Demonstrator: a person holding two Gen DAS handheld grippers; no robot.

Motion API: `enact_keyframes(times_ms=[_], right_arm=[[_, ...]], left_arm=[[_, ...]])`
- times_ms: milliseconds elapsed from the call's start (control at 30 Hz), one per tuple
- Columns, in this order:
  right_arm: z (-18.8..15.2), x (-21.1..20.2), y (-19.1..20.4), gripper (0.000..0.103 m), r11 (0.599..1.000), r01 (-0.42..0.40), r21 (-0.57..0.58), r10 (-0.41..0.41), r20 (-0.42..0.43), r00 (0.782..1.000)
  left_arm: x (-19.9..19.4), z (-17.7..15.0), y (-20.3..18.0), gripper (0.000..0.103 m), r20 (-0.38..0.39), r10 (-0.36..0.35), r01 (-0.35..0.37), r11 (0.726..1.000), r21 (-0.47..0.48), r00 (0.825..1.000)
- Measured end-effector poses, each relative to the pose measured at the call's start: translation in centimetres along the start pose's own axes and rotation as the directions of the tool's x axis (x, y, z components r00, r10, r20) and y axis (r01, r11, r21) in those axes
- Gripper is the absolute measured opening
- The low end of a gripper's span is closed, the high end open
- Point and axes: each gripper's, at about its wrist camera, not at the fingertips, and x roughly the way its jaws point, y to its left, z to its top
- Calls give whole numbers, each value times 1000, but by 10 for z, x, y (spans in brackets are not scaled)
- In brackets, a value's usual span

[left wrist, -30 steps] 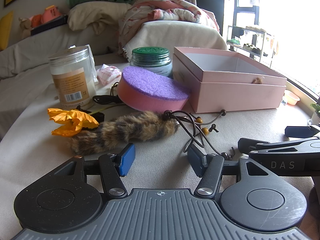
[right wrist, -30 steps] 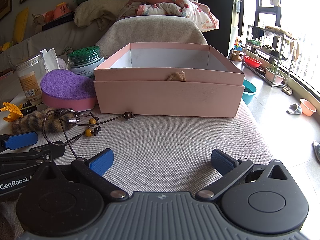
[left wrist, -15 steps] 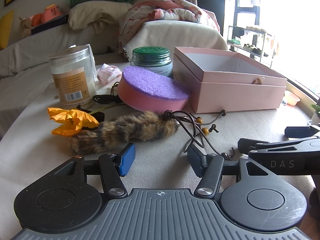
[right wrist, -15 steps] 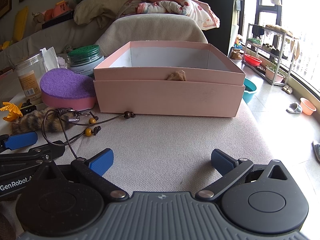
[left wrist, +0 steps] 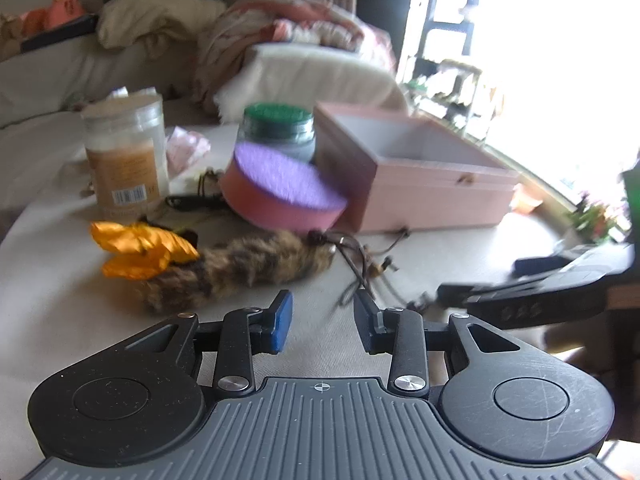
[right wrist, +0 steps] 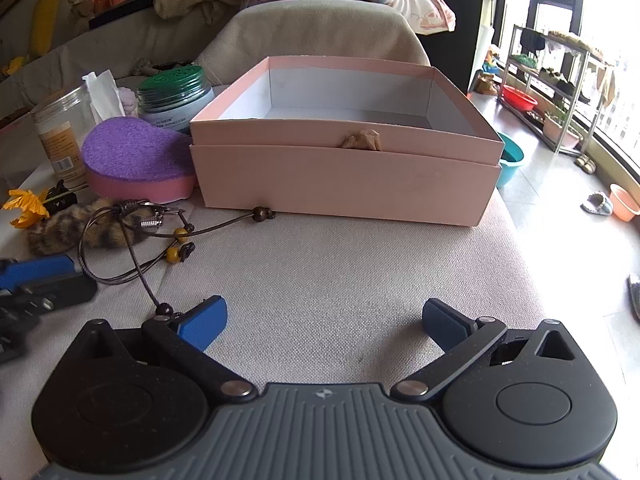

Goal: Organize soft objects
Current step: 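Reach the left gripper to the purple heart sponge and grasp it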

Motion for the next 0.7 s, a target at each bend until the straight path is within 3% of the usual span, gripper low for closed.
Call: enact_keyframes(times_ms=[167,267,300,367,533,600,667,700], right_arm=[[-3,-3,-1,103,1000,-19,-19,19,18,1000],[-3,-3,-1,103,1000,-22,-21,23,22,1000],[-3,-3,-1,103,1000,-22,-22,23,23,999],[-2,-3,-1,103,999,-25,-26,26,20,999],[-3,-3,-1,103,999,-27,-28,27,25,999],[-3,-3,-1,103,999,-27,-27,27,26,999],[-3,-3,0,103,999,-26,-26,27,27,999],[-3,-3,0,103,999,-26,-26,27,26,999]], left_arm=[[-31,19,22,38,121,-1,-2,1000,21,993],[-43,31,39,39,238,67,-81,995,50,969],[-42,36,45,39,252,104,-122,991,57,962],[-34,46,57,39,214,142,-157,986,57,967],[-7,58,84,38,49,87,-84,994,-63,995],[-6,60,86,38,57,19,-11,989,-147,998],[-7,62,84,39,91,-81,96,981,-166,993],[-3,66,82,39,85,-93,106,979,-173,992]])
